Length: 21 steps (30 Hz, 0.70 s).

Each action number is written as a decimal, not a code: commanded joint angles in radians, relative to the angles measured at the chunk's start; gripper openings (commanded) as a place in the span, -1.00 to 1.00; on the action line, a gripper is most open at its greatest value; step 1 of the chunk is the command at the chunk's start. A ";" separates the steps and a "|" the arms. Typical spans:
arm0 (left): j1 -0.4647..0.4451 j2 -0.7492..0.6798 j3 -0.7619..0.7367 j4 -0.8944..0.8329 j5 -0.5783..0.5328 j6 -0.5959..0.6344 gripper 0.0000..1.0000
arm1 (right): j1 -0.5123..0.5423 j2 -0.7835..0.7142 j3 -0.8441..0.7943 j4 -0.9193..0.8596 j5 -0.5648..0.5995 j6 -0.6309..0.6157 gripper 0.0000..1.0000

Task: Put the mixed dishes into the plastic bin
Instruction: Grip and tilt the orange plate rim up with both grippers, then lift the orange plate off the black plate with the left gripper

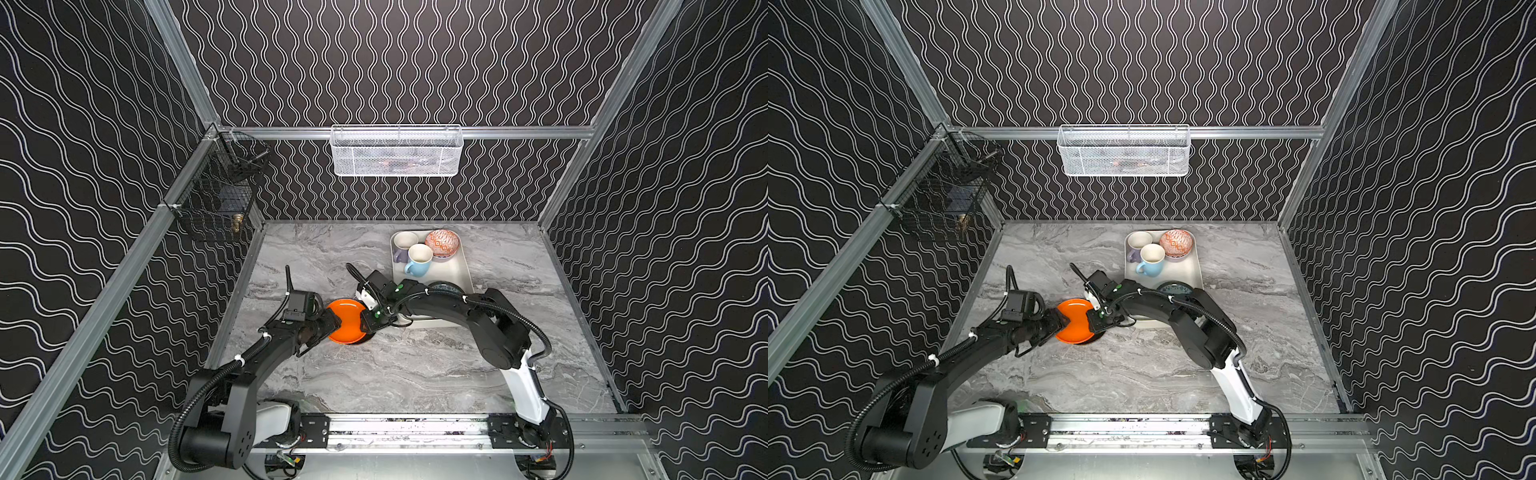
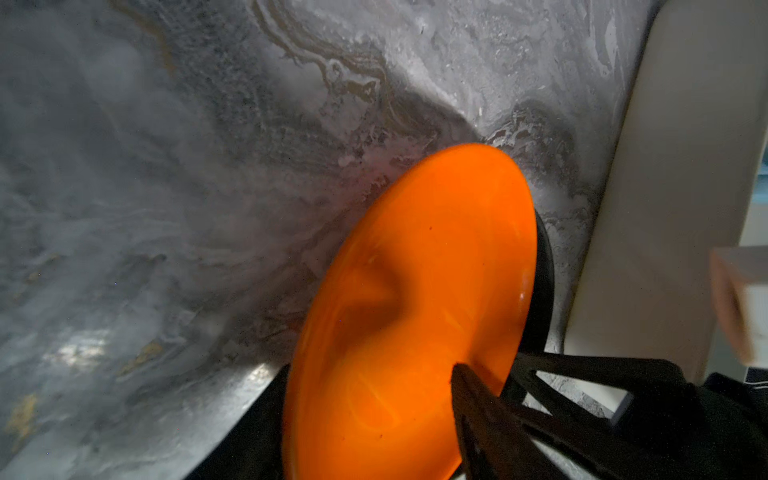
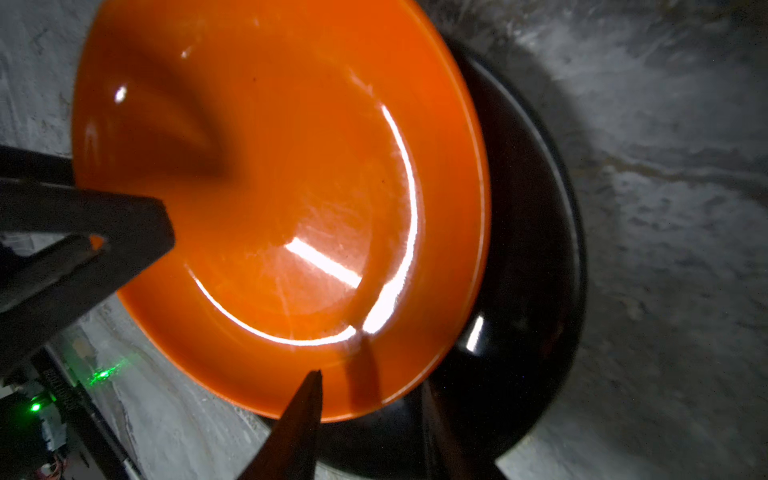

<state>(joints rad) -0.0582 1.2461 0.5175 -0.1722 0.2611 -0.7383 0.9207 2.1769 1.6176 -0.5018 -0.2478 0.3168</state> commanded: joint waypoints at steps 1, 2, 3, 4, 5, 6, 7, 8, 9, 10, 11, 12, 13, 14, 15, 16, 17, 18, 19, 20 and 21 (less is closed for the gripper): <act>0.001 0.002 -0.001 0.026 0.002 -0.015 0.23 | 0.000 0.001 0.010 0.029 -0.043 -0.025 -0.17; 0.001 0.002 -0.001 0.028 0.001 -0.016 0.23 | 0.000 0.002 0.011 0.029 -0.052 -0.029 -0.17; 0.001 0.002 -0.001 0.033 -0.001 -0.019 0.23 | -0.001 0.003 0.012 0.028 -0.057 -0.032 -0.17; 0.001 0.002 -0.003 0.040 0.001 -0.023 0.22 | -0.002 0.001 0.012 0.028 -0.060 -0.033 -0.17; 0.001 0.004 -0.002 0.042 0.001 -0.023 0.19 | -0.002 0.001 0.010 0.028 -0.063 -0.035 -0.16; 0.001 0.005 -0.002 0.041 0.000 -0.024 0.15 | -0.002 0.000 0.008 0.028 -0.064 -0.036 -0.15; 0.001 0.006 -0.001 0.039 -0.003 -0.021 0.10 | -0.003 -0.003 0.003 0.031 -0.067 -0.035 -0.14; 0.001 0.009 0.002 0.035 -0.005 -0.018 0.06 | -0.003 -0.005 0.000 0.033 -0.068 -0.035 -0.14; 0.001 0.010 0.003 0.030 -0.006 -0.016 0.01 | -0.005 -0.006 -0.002 0.033 -0.072 -0.035 -0.13; 0.001 0.011 0.003 0.027 -0.009 -0.016 -0.03 | -0.005 -0.006 -0.004 0.034 -0.077 -0.035 -0.13; 0.001 0.011 0.001 0.028 -0.010 -0.016 -0.04 | -0.006 -0.007 -0.005 0.033 -0.078 -0.035 -0.13; 0.001 0.010 -0.002 0.030 -0.007 -0.016 -0.08 | -0.006 -0.008 -0.007 0.032 -0.079 -0.036 -0.13; 0.001 0.010 -0.002 0.029 -0.006 -0.014 -0.20 | -0.006 -0.011 -0.008 0.034 -0.081 -0.036 -0.13; 0.001 0.010 -0.002 0.028 -0.007 -0.013 -0.25 | -0.006 -0.011 -0.011 0.035 -0.081 -0.035 -0.13; 0.001 0.010 -0.005 0.029 -0.005 -0.014 -0.27 | -0.006 -0.014 -0.014 0.037 -0.081 -0.033 -0.13; 0.001 0.009 -0.008 0.030 -0.003 -0.014 -0.40 | -0.006 -0.016 -0.017 0.040 -0.083 -0.034 -0.13; 0.001 0.008 -0.010 0.030 -0.002 -0.016 -0.49 | -0.006 -0.018 -0.020 0.042 -0.085 -0.033 -0.13; 0.001 0.006 -0.012 0.030 0.000 -0.016 -0.58 | -0.006 -0.022 -0.024 0.044 -0.085 -0.031 -0.12; 0.001 0.004 -0.013 0.028 0.001 -0.014 -0.70 | -0.007 -0.026 -0.030 0.048 -0.085 -0.030 -0.12; 0.001 0.000 -0.013 0.026 0.001 -0.013 -0.79 | -0.006 -0.030 -0.036 0.052 -0.087 -0.029 -0.11; 0.001 -0.001 -0.014 0.023 0.002 -0.013 -0.92 | -0.007 -0.035 -0.042 0.056 -0.087 -0.028 -0.11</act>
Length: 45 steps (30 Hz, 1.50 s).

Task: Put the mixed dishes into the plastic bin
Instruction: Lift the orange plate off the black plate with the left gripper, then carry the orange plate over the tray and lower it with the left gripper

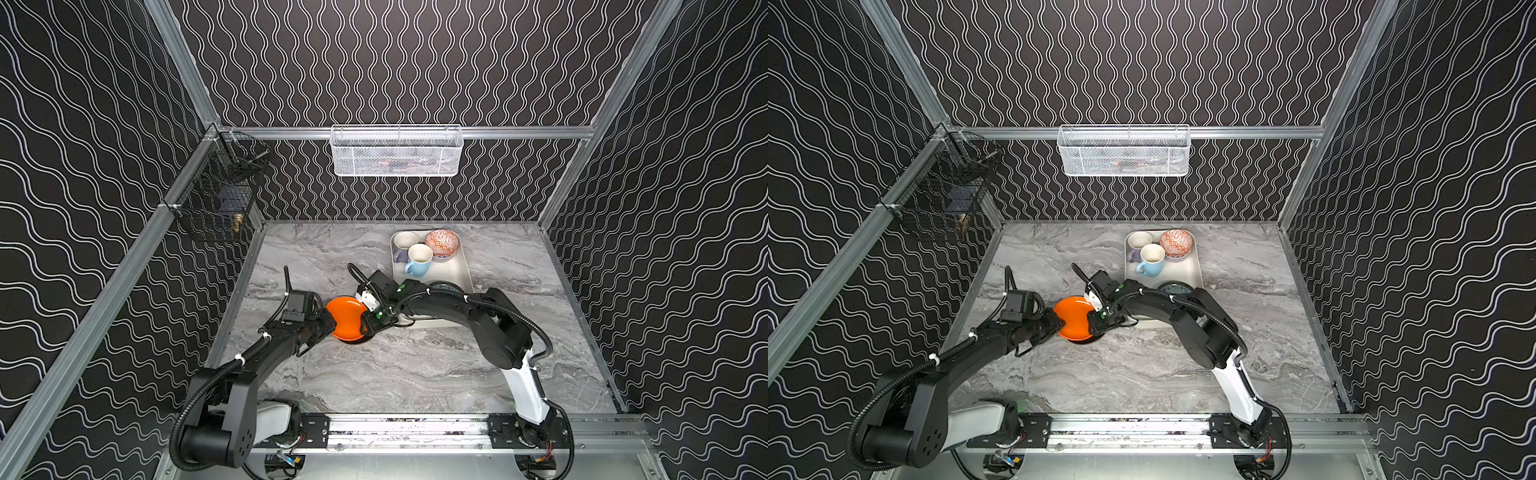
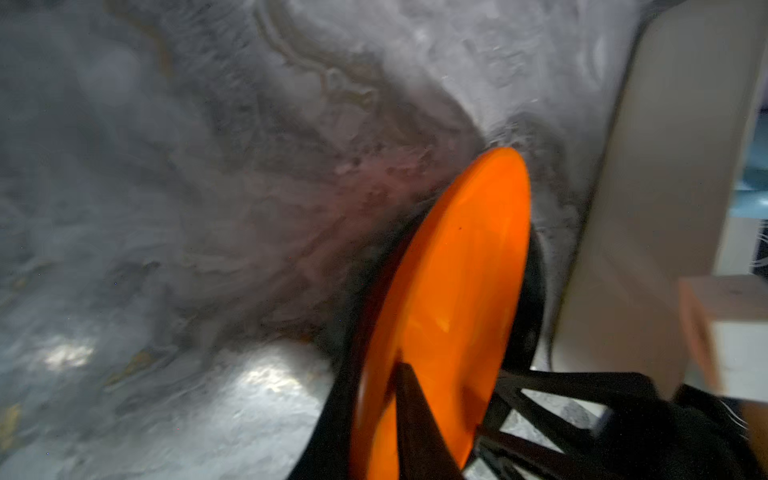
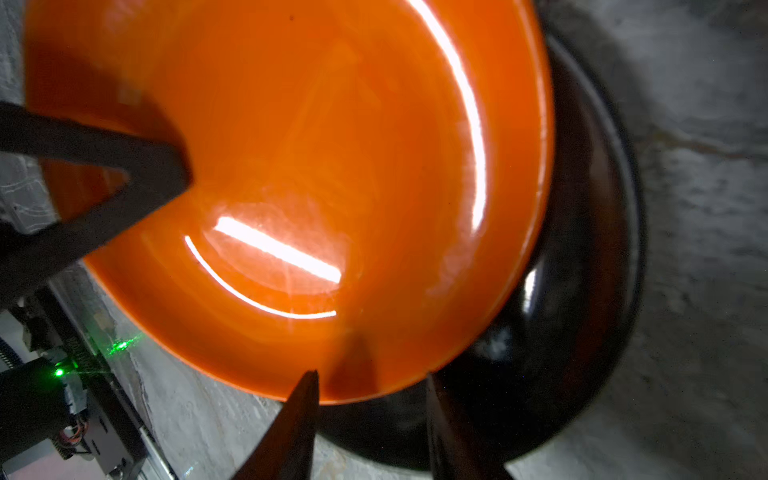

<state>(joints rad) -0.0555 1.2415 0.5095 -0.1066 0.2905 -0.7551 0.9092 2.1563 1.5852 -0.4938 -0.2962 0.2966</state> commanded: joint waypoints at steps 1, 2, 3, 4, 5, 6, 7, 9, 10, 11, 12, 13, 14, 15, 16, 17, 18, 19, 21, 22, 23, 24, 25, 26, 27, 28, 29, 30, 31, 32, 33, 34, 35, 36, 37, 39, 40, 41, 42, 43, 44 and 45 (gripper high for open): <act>-0.001 -0.001 -0.007 -0.046 -0.029 0.006 -1.00 | 0.005 -0.018 -0.016 0.051 -0.042 -0.008 -0.11; 0.000 -0.005 -0.005 -0.050 -0.032 0.006 -1.00 | 0.005 -0.022 -0.021 0.053 -0.044 -0.008 -0.10; -0.001 -0.008 -0.003 -0.055 -0.035 0.007 -1.00 | 0.005 -0.027 -0.026 0.057 -0.047 -0.007 -0.10; -0.001 -0.012 -0.002 -0.060 -0.036 0.009 -1.00 | 0.005 -0.035 -0.031 0.061 -0.044 -0.006 -0.08; -0.001 -0.014 0.002 -0.065 -0.036 0.012 -1.00 | 0.005 -0.038 -0.035 0.063 -0.042 -0.006 -0.07; -0.001 -0.018 0.005 -0.072 -0.035 0.013 -1.00 | 0.004 -0.045 -0.040 0.066 -0.040 -0.007 -0.05; -0.001 -0.025 0.007 -0.079 -0.037 0.012 -1.00 | 0.003 -0.053 -0.046 0.069 -0.036 -0.006 -0.04; -0.001 -0.040 0.014 -0.094 -0.040 0.014 -1.00 | 0.002 -0.066 -0.056 0.072 -0.031 -0.005 -0.01; -0.001 -0.048 0.019 -0.102 -0.043 0.017 -1.00 | 0.000 -0.074 -0.061 0.074 -0.029 -0.005 0.01; -0.001 -0.056 0.023 -0.110 -0.044 0.020 -1.00 | -0.001 -0.081 -0.067 0.075 -0.025 -0.004 0.04; -0.001 -0.063 0.028 -0.119 -0.042 0.019 -1.00 | -0.002 -0.094 -0.073 0.077 -0.023 -0.004 0.08; -0.001 -0.069 0.033 -0.127 -0.043 0.023 -1.00 | -0.003 -0.106 -0.080 0.076 -0.020 -0.005 0.10; -0.001 -0.075 0.041 -0.135 -0.045 0.025 -1.00 | -0.005 -0.122 -0.088 0.079 -0.015 -0.005 0.14; -0.001 -0.082 0.049 -0.145 -0.045 0.024 -1.00 | -0.008 -0.139 -0.098 0.080 -0.004 -0.007 0.20; -0.002 -0.089 0.056 -0.151 -0.045 0.025 -1.00 | -0.011 -0.159 -0.107 0.077 0.008 -0.008 0.30; -0.001 -0.093 0.065 -0.156 -0.041 0.026 -1.00 | -0.013 -0.176 -0.114 0.074 0.020 -0.010 0.39; -0.001 -0.098 0.075 -0.164 -0.036 0.025 -1.00 | -0.017 -0.198 -0.126 0.072 0.035 -0.011 0.47; -0.001 -0.104 0.087 -0.171 -0.034 0.026 -1.00 | -0.021 -0.223 -0.141 0.073 0.048 -0.011 0.56; -0.001 -0.114 0.118 -0.189 -0.031 0.033 -1.00 | -0.031 -0.277 -0.170 0.072 0.072 -0.008 0.82; -0.001 -0.117 0.134 -0.201 -0.034 0.037 -1.00 | -0.035 -0.304 -0.185 0.072 0.082 -0.007 0.97; -0.001 -0.119 0.152 -0.212 -0.034 0.041 -1.00 | -0.039 -0.330 -0.203 0.072 0.099 -0.005 0.99; -0.001 -0.122 0.170 -0.221 -0.029 0.042 -1.00 | -0.043 -0.359 -0.222 0.071 0.116 -0.002 0.99; -0.001 -0.123 0.184 -0.224 -0.022 0.043 -1.00 | -0.046 -0.383 -0.238 0.070 0.131 0.003 0.99; -0.001 -0.122 0.199 -0.221 -0.007 0.042 -1.00 | -0.051 -0.411 -0.259 0.070 0.148 0.006 0.99; -0.001 -0.118 0.214 -0.218 0.013 0.038 -1.00 | -0.056 -0.437 -0.280 0.072 0.164 0.014 0.99; -0.001 -0.112 0.225 -0.216 0.029 0.034 -1.00 | -0.060 -0.461 -0.300 0.075 0.177 0.019 0.99; -0.003 -0.105 0.238 -0.208 0.049 0.026 -1.00 | -0.067 -0.488 -0.321 0.075 0.188 0.025 0.99; -0.008 -0.100 0.251 -0.202 0.064 0.020 -1.00 | -0.072 -0.513 -0.341 0.072 0.203 0.031 0.99; -0.015 -0.095 0.265 -0.202 0.067 0.015 -1.00 | -0.077 -0.534 -0.357 0.066 0.225 0.038 0.99; -0.029 -0.089 0.282 -0.205 0.064 0.011 -1.00 | -0.083 -0.560 -0.376 0.062 0.243 0.045 0.99; -0.049 -0.085 0.303 -0.209 0.051 0.009 -1.00 | -0.090 -0.591 -0.397 0.058 0.258 0.051 0.99; -0.069 -0.081 0.318 -0.212 0.038 0.008 -1.00 | -0.097 -0.617 -0.416 0.056 0.275 0.058 0.99; -0.094 -0.075 0.343 -0.213 0.024 0.004 -1.00 | -0.102 -0.654 -0.439 0.052 0.294 0.067 0.99; -0.121 -0.067 0.360 -0.212 0.011 -0.002 -1.00 | -0.110 -0.692 -0.461 0.049 0.315 0.074 0.99; -0.145 -0.058 0.375 -0.210 0.000 -0.009 -0.99 | -0.116 -0.725 -0.480 0.046 0.331 0.081 0.99; -0.207 -0.032 0.406 -0.195 -0.035 -0.025 -0.97 | -0.134 -0.797 -0.521 0.030 0.363 0.096 0.99; -0.238 -0.016 0.422 -0.189 -0.050 -0.032 -0.97 | -0.144 -0.826 -0.533 0.017 0.375 0.102 0.99; -0.270 0.006 0.439 -0.180 -0.064 -0.039 -0.97 | -0.155 -0.858 -0.544 -0.006 0.391 0.111 0.99; -0.303 0.030 0.459 -0.169 -0.075 -0.045 -0.96 | -0.167 -0.890 -0.553 -0.032 0.410 0.118 0.99; -0.330 0.053 0.473 -0.159 -0.083 -0.052 -0.95 | -0.175 -0.922 -0.562 -0.050 0.428 0.125 0.99; -0.361 0.080 0.492 -0.146 -0.091 -0.059 -0.94 | -0.180 -0.958 -0.573 -0.065 0.450 0.129 0.99; -0.394 0.106 0.510 -0.131 -0.102 -0.065 -0.93 | -0.186 -0.994 -0.582 -0.082 0.470 0.136 0.99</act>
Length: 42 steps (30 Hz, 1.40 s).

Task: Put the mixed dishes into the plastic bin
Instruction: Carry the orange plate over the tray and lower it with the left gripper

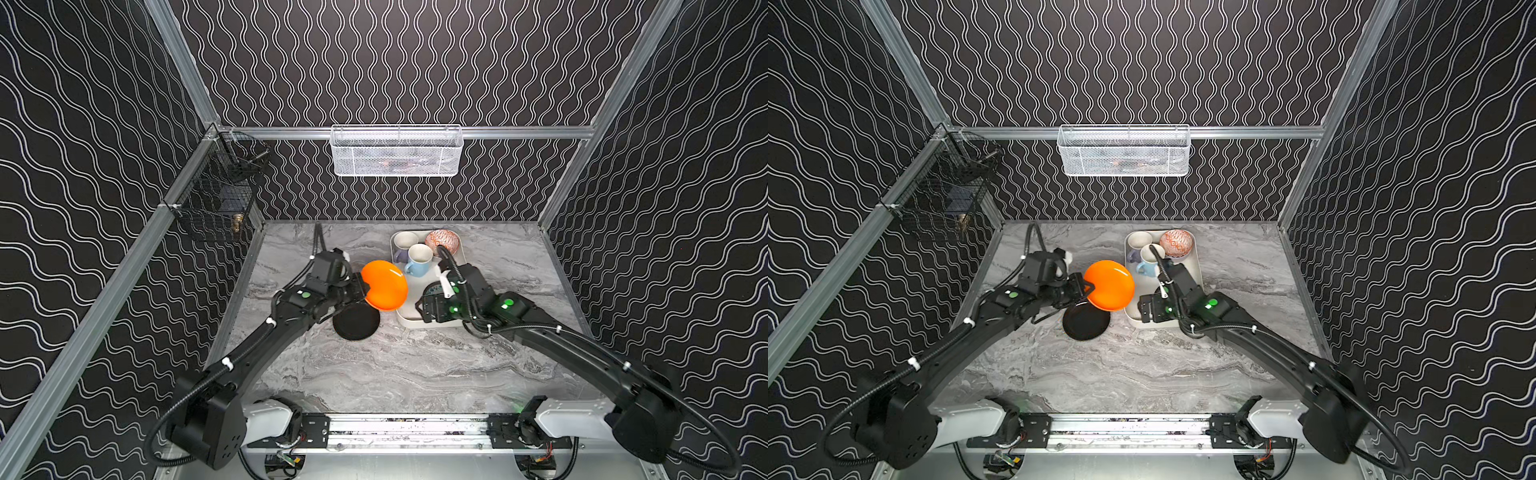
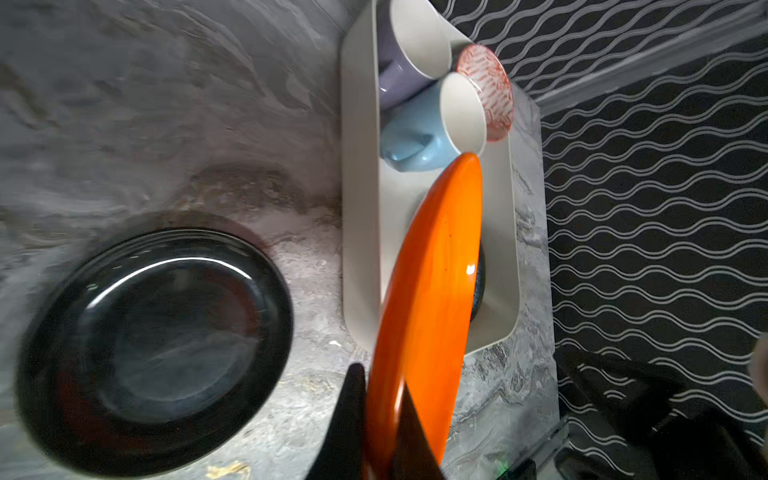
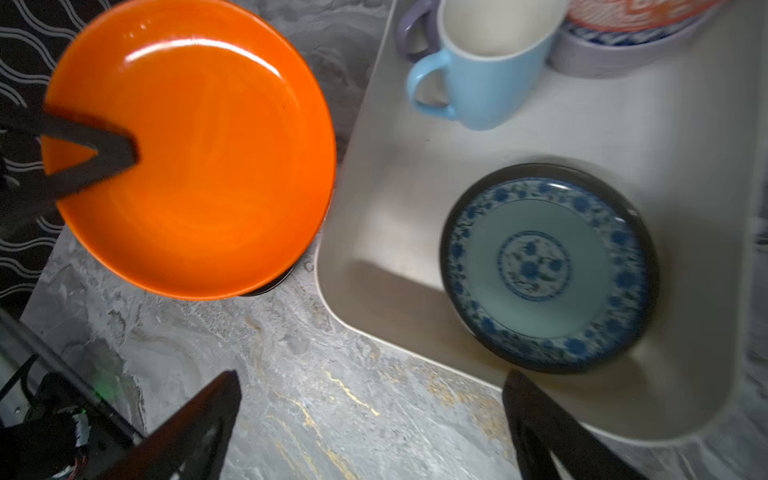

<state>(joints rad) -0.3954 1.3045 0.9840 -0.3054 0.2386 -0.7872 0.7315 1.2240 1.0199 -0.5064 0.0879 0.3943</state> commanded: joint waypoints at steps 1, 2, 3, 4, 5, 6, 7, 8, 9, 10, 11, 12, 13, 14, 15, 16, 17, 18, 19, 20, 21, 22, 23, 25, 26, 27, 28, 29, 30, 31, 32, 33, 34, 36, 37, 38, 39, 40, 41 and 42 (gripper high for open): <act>-0.079 0.072 0.051 0.077 -0.057 -0.037 -0.92 | -0.012 -0.091 -0.017 -0.083 0.103 0.044 0.99; -0.107 0.106 0.072 0.088 -0.066 -0.041 -0.92 | -0.016 -0.125 -0.042 -0.098 0.123 0.048 0.99; -0.134 0.140 0.093 0.098 -0.075 -0.045 -0.92 | -0.018 -0.158 -0.054 -0.107 0.140 0.052 0.99; -0.155 0.171 0.111 0.107 -0.083 -0.047 -0.92 | -0.022 -0.184 -0.061 -0.114 0.151 0.052 0.99; -0.176 0.210 0.135 0.111 -0.088 -0.047 -0.92 | -0.029 -0.209 -0.064 -0.126 0.162 0.054 0.99; -0.196 0.250 0.162 0.116 -0.088 -0.047 -0.92 | -0.035 -0.229 -0.066 -0.137 0.173 0.052 0.99; -0.208 0.282 0.185 0.120 -0.088 -0.045 -0.92 | -0.042 -0.245 -0.067 -0.149 0.179 0.052 0.99; -0.222 0.320 0.210 0.124 -0.084 -0.046 -0.92 | -0.047 -0.259 -0.069 -0.158 0.185 0.050 0.99; -0.237 0.354 0.235 0.127 -0.086 -0.046 -0.92 | -0.054 -0.269 -0.070 -0.166 0.189 0.049 0.99; -0.248 0.387 0.259 0.127 -0.091 -0.044 -0.92 | -0.059 -0.279 -0.072 -0.173 0.192 0.046 0.99; -0.254 0.411 0.281 0.124 -0.093 -0.043 -0.92 | -0.063 -0.285 -0.073 -0.178 0.194 0.045 0.99; -0.263 0.438 0.299 0.127 -0.095 -0.044 -0.92 | -0.066 -0.291 -0.075 -0.182 0.197 0.043 0.99; -0.269 0.463 0.313 0.130 -0.097 -0.045 -0.92 | -0.069 -0.298 -0.078 -0.187 0.199 0.040 0.99; -0.273 0.480 0.326 0.131 -0.097 -0.048 -0.92 | -0.071 -0.301 -0.080 -0.188 0.199 0.038 0.99; -0.275 0.502 0.334 0.138 -0.095 -0.055 -0.91 | -0.074 -0.306 -0.082 -0.191 0.199 0.035 0.99; -0.278 0.519 0.340 0.146 -0.091 -0.059 -0.90 | -0.078 -0.308 -0.083 -0.192 0.199 0.032 0.99; -0.282 0.538 0.349 0.150 -0.093 -0.063 -0.89 | -0.082 -0.310 -0.082 -0.195 0.198 0.028 0.99; -0.285 0.558 0.361 0.149 -0.093 -0.065 -0.88 | -0.086 -0.312 -0.081 -0.195 0.197 0.025 0.99; -0.288 0.575 0.374 0.148 -0.092 -0.064 -0.88 | -0.088 -0.311 -0.081 -0.198 0.197 0.022 0.99; -0.289 0.596 0.388 0.146 -0.090 -0.064 -0.88 | -0.093 -0.313 -0.079 -0.200 0.199 0.019 0.99; -0.292 0.614 0.402 0.146 -0.087 -0.063 -0.88 | -0.096 -0.313 -0.079 -0.201 0.197 0.016 0.99; -0.293 0.629 0.413 0.144 -0.086 -0.064 -0.87 | -0.100 -0.312 -0.078 -0.202 0.197 0.013 0.99; -0.295 0.646 0.427 0.144 -0.084 -0.063 -0.86 | -0.104 -0.314 -0.081 -0.202 0.196 0.009 0.99; -0.298 0.675 0.450 0.143 -0.075 -0.066 -0.82 | -0.111 -0.314 -0.082 -0.202 0.193 0.004 0.99; -0.300 0.689 0.463 0.141 -0.070 -0.065 -0.78 | -0.116 -0.316 -0.085 -0.203 0.191 0.001 0.99; -0.302 0.701 0.477 0.135 -0.068 -0.063 -0.72 | -0.119 -0.317 -0.088 -0.203 0.190 -0.003 0.99; -0.305 0.713 0.490 0.126 -0.067 -0.061 -0.55 | -0.124 -0.317 -0.090 -0.203 0.187 -0.005 0.99; -0.308 0.722 0.501 0.116 -0.065 -0.061 -0.32 | -0.131 -0.321 -0.093 -0.203 0.184 -0.008 0.99; -0.309 0.727 0.507 0.108 -0.066 -0.060 -0.19 | -0.137 -0.322 -0.096 -0.200 0.180 -0.010 0.99; -0.310 0.727 0.508 0.105 -0.069 -0.062 -0.08 | -0.141 -0.325 -0.099 -0.199 0.176 -0.014 0.99; -0.313 0.721 0.506 0.099 -0.075 -0.061 0.03 | -0.145 -0.325 -0.099 -0.196 0.170 -0.016 0.99; -0.315 0.718 0.503 0.092 -0.082 -0.060 0.11 | -0.150 -0.326 -0.102 -0.192 0.165 -0.019 0.99; -0.313 0.714 0.500 0.087 -0.085 -0.057 0.12 | -0.151 -0.325 -0.104 -0.188 0.160 -0.021 0.99; -0.315 0.704 0.496 0.069 -0.095 -0.053 0.16 | -0.157 -0.325 -0.109 -0.184 0.154 -0.025 0.99; -0.314 0.700 0.496 0.060 -0.099 -0.049 0.18 | -0.159 -0.323 -0.113 -0.180 0.151 -0.027 0.99; -0.315 0.694 0.492 0.051 -0.104 -0.046 0.19 | -0.161 -0.322 -0.115 -0.178 0.150 -0.028 0.99; -0.315 0.688 0.490 0.044 -0.109 -0.043 0.19 | -0.162 -0.320 -0.115 -0.175 0.148 -0.028 0.99; -0.314 0.681 0.485 0.036 -0.115 -0.041 0.19 | -0.162 -0.319 -0.119 -0.173 0.145 -0.030 0.99; -0.314 0.675 0.481 0.025 -0.122 -0.036 0.20 | -0.165 -0.319 -0.121 -0.169 0.142 -0.031 0.99; -0.314 0.671 0.480 0.014 -0.131 -0.034 0.20 | -0.167 -0.317 -0.122 -0.167 0.139 -0.032 0.99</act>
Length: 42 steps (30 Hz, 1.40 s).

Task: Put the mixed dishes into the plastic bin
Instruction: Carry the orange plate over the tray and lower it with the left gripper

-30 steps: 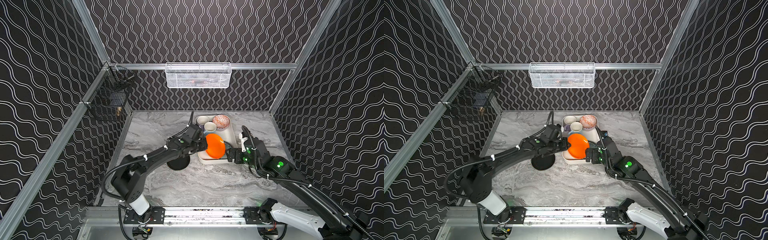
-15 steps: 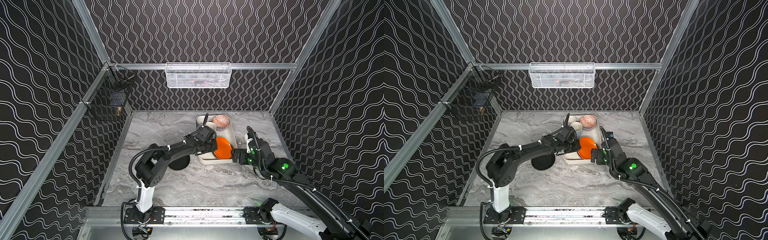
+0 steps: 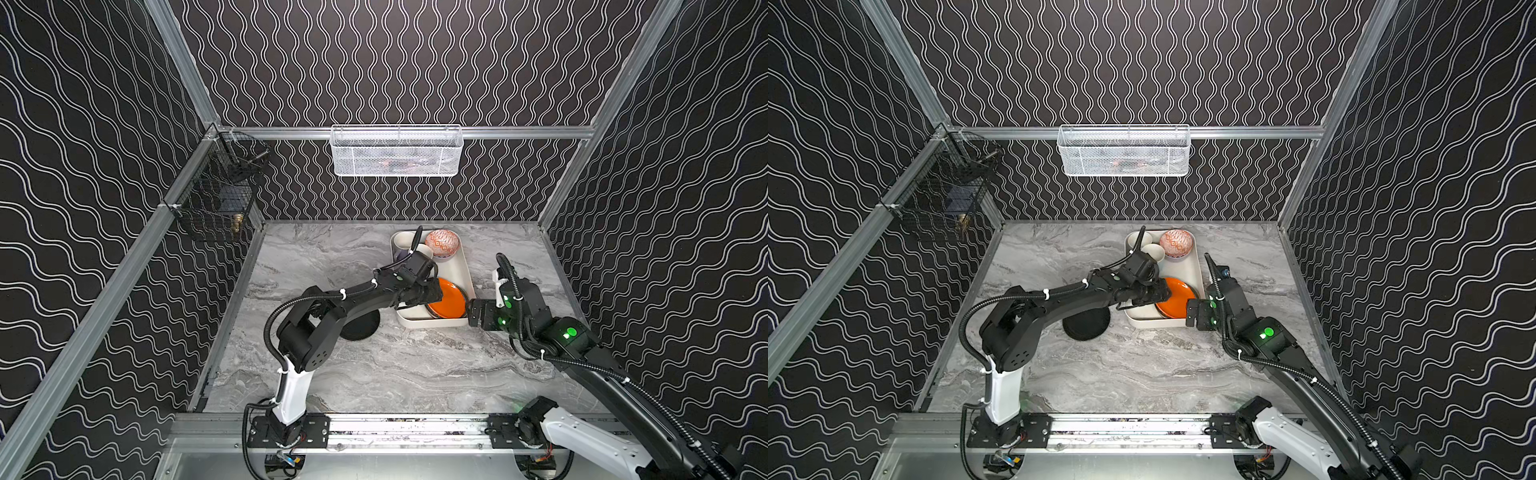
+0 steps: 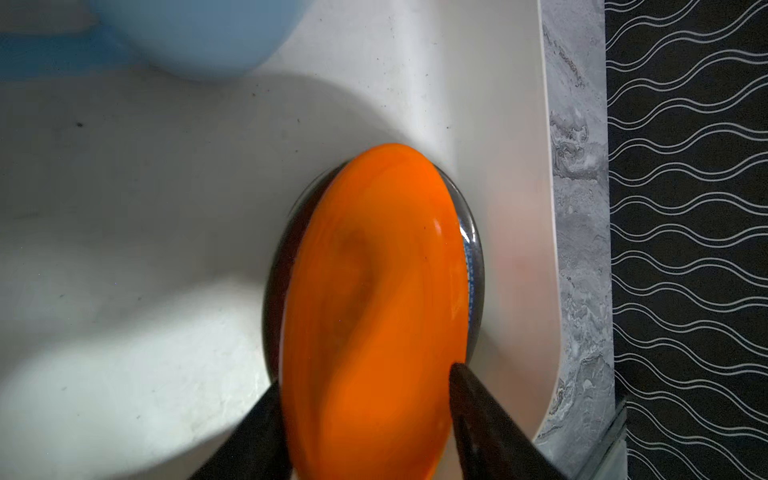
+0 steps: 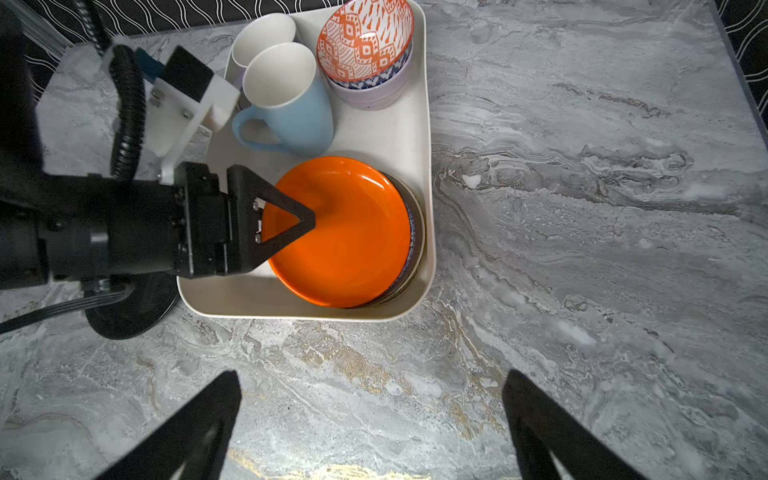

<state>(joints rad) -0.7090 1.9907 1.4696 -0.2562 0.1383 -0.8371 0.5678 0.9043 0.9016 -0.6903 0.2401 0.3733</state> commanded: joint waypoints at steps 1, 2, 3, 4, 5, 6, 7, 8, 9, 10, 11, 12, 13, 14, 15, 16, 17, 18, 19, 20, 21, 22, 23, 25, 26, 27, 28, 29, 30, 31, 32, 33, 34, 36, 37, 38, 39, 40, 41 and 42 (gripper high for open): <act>0.000 -0.021 -0.011 -0.046 -0.039 0.022 0.20 | -0.005 0.002 -0.006 0.022 -0.017 -0.011 0.99; 0.000 -0.026 -0.014 -0.055 -0.047 0.027 0.20 | -0.005 0.003 -0.008 0.027 -0.022 -0.013 0.99; 0.000 -0.031 -0.019 -0.064 -0.054 0.029 0.20 | -0.006 0.004 -0.010 0.031 -0.025 -0.013 0.99; 0.000 -0.034 -0.025 -0.071 -0.058 0.031 0.20 | -0.007 0.005 -0.013 0.034 -0.029 -0.013 0.99; 0.000 -0.038 -0.031 -0.075 -0.065 0.033 0.20 | -0.009 0.008 -0.016 0.038 -0.034 -0.014 0.99; -0.001 -0.039 -0.038 -0.075 -0.066 0.033 0.20 | -0.009 0.010 -0.018 0.041 -0.037 -0.014 0.99; -0.001 -0.040 -0.041 -0.078 -0.069 0.034 0.19 | -0.011 0.013 -0.018 0.041 -0.040 -0.016 0.99; 0.000 -0.035 -0.041 -0.080 -0.071 0.035 0.18 | -0.011 0.016 -0.020 0.041 -0.042 -0.014 0.99; 0.000 -0.033 -0.041 -0.080 -0.069 0.035 0.16 | -0.012 0.016 -0.021 0.042 -0.042 -0.016 0.99; 0.000 -0.029 -0.041 -0.078 -0.069 0.037 0.14 | -0.013 0.017 -0.023 0.041 -0.042 -0.017 0.99; 0.000 -0.024 -0.040 -0.073 -0.070 0.036 0.12 | -0.014 0.015 -0.024 0.039 -0.042 -0.016 0.99; 0.000 -0.020 -0.039 -0.072 -0.065 0.034 0.09 | -0.015 0.016 -0.024 0.038 -0.041 -0.016 0.99; 0.000 -0.014 -0.033 -0.069 -0.066 0.036 0.05 | -0.017 0.013 -0.024 0.039 -0.039 -0.018 0.99; 0.000 -0.008 -0.028 -0.067 -0.066 0.035 0.01 | -0.019 0.012 -0.025 0.037 -0.038 -0.019 0.99; -0.001 -0.004 -0.023 -0.064 -0.065 0.035 -0.03 | -0.020 0.012 -0.026 0.035 -0.037 -0.020 0.99; 0.000 0.002 -0.020 -0.061 -0.065 0.038 -0.08 | -0.022 0.014 -0.026 0.036 -0.036 -0.020 0.99; 0.000 0.009 -0.014 -0.059 -0.066 0.040 -0.12 | -0.025 0.015 -0.026 0.034 -0.034 -0.021 0.99; 0.000 0.016 -0.009 -0.060 -0.066 0.042 -0.18 | -0.028 0.017 -0.027 0.034 -0.035 -0.022 0.99; 0.000 0.026 -0.001 -0.059 -0.064 0.043 -0.26 | -0.029 0.020 -0.027 0.033 -0.035 -0.024 0.99; 0.000 0.036 0.006 -0.059 -0.060 0.045 -0.33 | -0.030 0.025 -0.026 0.031 -0.034 -0.025 0.99; 0.000 0.042 0.011 -0.060 -0.058 0.043 -0.34 | -0.033 0.026 -0.026 0.027 -0.033 -0.025 0.99; -0.001 0.048 0.014 -0.056 -0.053 0.043 -0.35 | -0.035 0.027 -0.026 0.026 -0.033 -0.026 0.99; 0.000 0.051 0.012 -0.049 -0.048 0.040 -0.39 | -0.037 0.027 -0.026 0.028 -0.034 -0.027 0.99; 0.000 0.053 0.010 -0.042 -0.048 0.041 -0.39 | -0.040 0.028 -0.026 0.029 -0.037 -0.030 0.99; 0.000 0.054 0.008 -0.040 -0.048 0.042 -0.39 | -0.042 0.030 -0.026 0.029 -0.038 -0.031 0.99; 0.000 0.054 0.008 -0.041 -0.049 0.042 -0.39 | -0.042 0.034 -0.024 0.026 -0.038 -0.031 0.99; 0.000 0.056 0.007 -0.039 -0.049 0.043 -0.39 | -0.043 0.036 -0.023 0.024 -0.037 -0.031 0.99; 0.000 0.059 0.007 -0.039 -0.049 0.043 -0.40 | -0.044 0.040 -0.021 0.022 -0.037 -0.032 0.99; 0.000 0.060 0.007 -0.037 -0.049 0.044 -0.40 | -0.045 0.039 -0.021 0.021 -0.036 -0.032 0.99; 0.000 0.062 0.005 -0.032 -0.048 0.043 -0.40 | -0.045 0.041 -0.022 0.022 -0.037 -0.031 0.99; 0.000 0.065 0.005 -0.029 -0.045 0.043 -0.40 | -0.045 0.043 -0.021 0.021 -0.039 -0.033 0.99; 0.000 0.066 0.007 -0.028 -0.043 0.043 -0.41 | -0.046 0.044 -0.020 0.020 -0.038 -0.033 0.99; 0.000 0.070 0.006 -0.024 -0.042 0.043 -0.41 | -0.046 0.045 -0.019 0.018 -0.038 -0.032 0.99; 0.001 0.078 0.006 -0.018 -0.039 0.044 -0.40 | -0.046 0.045 -0.016 0.013 -0.037 -0.031 0.99; 0.000 0.084 0.009 -0.018 -0.037 0.043 -0.39 | -0.046 0.046 -0.014 0.011 -0.036 -0.031 0.99; 0.001 0.086 0.009 -0.018 -0.031 0.043 -0.38 | -0.046 0.046 -0.011 0.008 -0.035 -0.031 0.99; 0.002 0.086 0.010 -0.018 -0.028 0.043 -0.34 | -0.046 0.045 -0.009 0.008 -0.036 -0.031 0.99; 0.002 0.081 0.007 -0.018 -0.024 0.042 -0.27 | -0.046 0.045 -0.007 0.005 -0.038 -0.031 0.99; 0.002 0.071 0.001 -0.016 -0.021 0.041 -0.20 | -0.047 0.046 -0.004 0.003 -0.040 -0.033 0.99; 0.003 0.058 -0.008 -0.015 -0.023 0.041 -0.15 | -0.047 0.046 -0.003 0.006 -0.043 -0.034 0.99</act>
<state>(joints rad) -0.7071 2.0693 1.4700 -0.2855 0.1066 -0.8085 0.5217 0.9501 0.8860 -0.6792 0.2001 0.3470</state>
